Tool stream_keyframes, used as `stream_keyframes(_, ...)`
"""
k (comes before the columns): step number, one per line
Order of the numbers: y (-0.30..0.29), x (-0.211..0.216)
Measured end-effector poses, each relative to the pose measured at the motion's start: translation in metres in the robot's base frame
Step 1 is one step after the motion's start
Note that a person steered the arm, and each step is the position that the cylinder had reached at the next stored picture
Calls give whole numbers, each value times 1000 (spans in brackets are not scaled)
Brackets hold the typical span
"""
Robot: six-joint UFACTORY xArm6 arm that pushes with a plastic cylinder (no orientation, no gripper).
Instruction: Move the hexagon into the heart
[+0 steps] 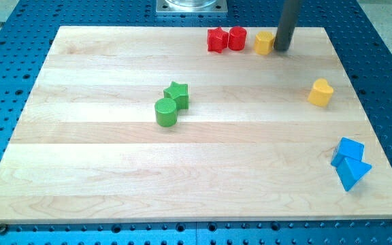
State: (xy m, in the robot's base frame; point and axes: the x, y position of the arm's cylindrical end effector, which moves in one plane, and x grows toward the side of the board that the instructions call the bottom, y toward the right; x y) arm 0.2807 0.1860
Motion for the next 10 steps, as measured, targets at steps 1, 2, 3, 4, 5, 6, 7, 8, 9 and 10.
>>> stream_keyframes(1,8,-60)
stream_keyframes(2,-11,-65)
stream_keyframes(3,-4,-12)
stream_keyframes(4,14,-7)
stream_keyframes(5,8,-66)
stream_keyframes(6,-14,-50)
stream_keyframes(7,-8,16)
stream_keyframes(8,-6,26)
stream_keyframes(9,-5,-16)
stream_keyframes(10,-30,-19)
